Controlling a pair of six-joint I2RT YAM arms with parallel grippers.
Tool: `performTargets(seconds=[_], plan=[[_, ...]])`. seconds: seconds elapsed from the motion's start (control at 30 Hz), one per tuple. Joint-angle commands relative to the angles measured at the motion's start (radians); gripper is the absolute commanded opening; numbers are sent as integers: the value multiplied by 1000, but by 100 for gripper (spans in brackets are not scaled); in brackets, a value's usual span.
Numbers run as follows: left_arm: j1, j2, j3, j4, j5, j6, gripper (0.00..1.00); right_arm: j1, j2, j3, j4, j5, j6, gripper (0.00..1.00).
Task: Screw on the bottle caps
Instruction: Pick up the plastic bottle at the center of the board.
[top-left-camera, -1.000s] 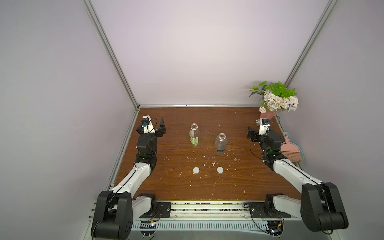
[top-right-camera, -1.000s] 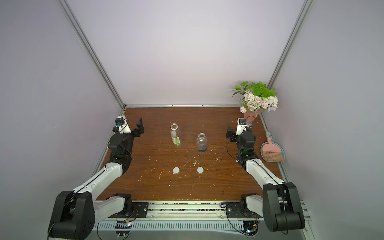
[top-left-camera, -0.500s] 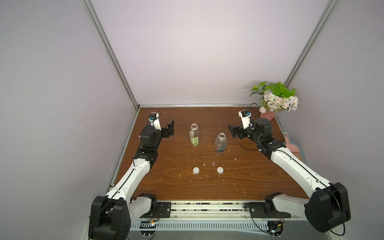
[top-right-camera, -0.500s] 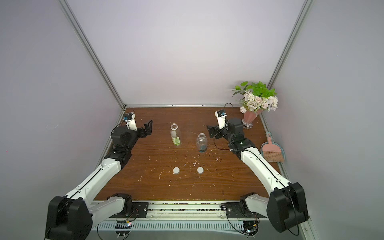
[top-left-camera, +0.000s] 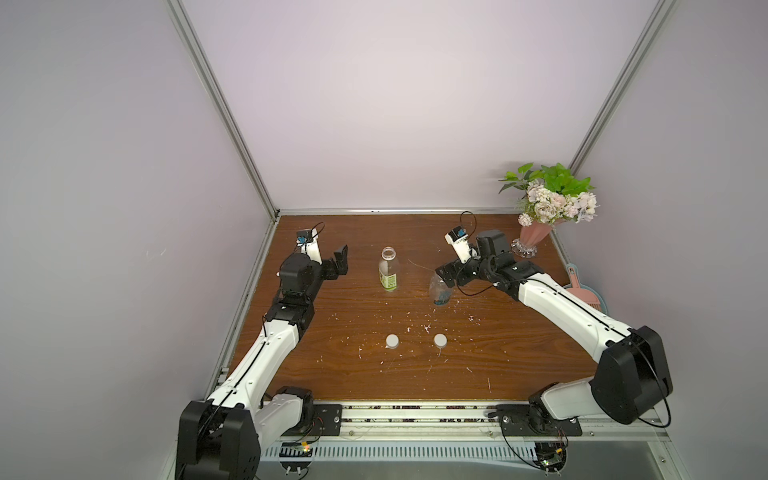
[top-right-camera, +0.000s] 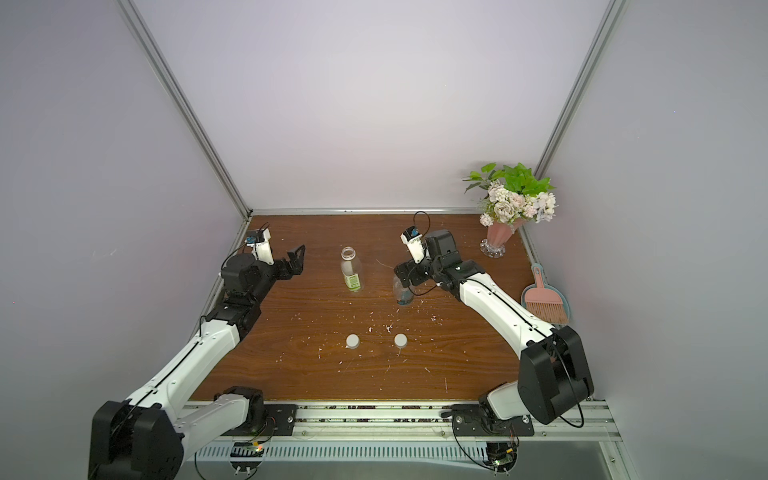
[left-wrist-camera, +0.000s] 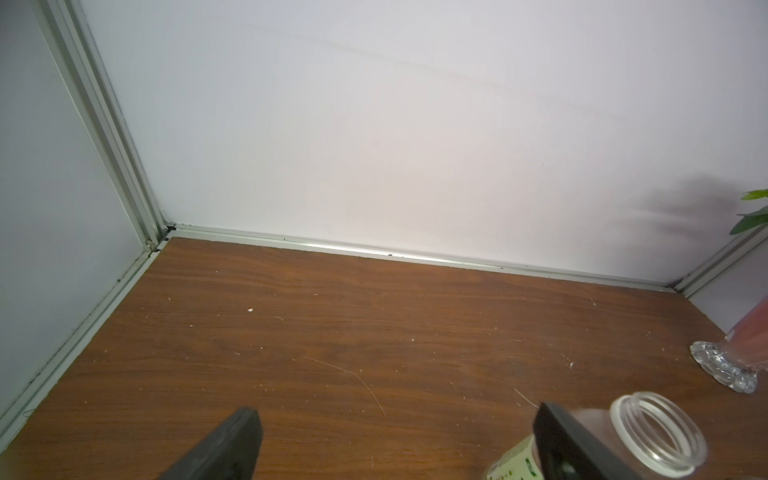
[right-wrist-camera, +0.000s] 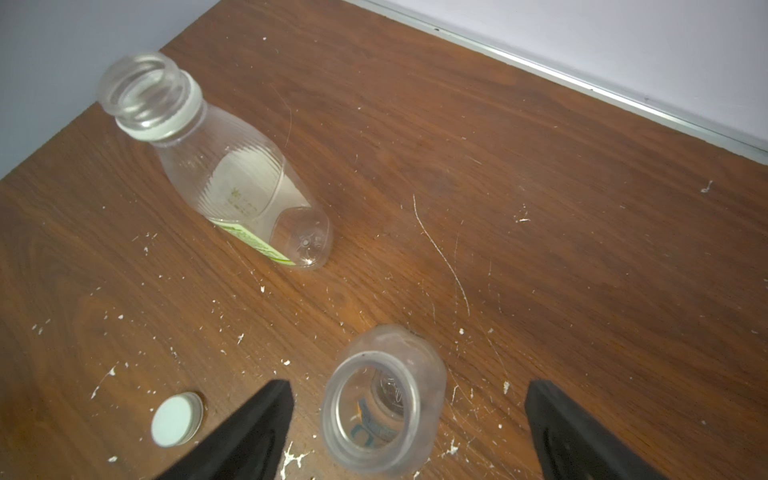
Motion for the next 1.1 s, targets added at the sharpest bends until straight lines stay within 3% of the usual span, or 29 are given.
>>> performTargets(seconds=[0.0, 0.43, 0.87, 1.07], plan=[[-8, 1, 15, -7, 29, -5, 99, 25, 18, 52, -17, 38, -2, 91], [-8, 22, 23, -21, 34, 2, 99, 50, 66, 65, -23, 129, 15, 86], [-8, 27, 26, -23, 41, 0, 99, 53, 87, 80, -48, 119, 13, 66], [-8, 27, 33, -19, 78, -6, 99, 54, 103, 93, -85, 115, 5, 63]])
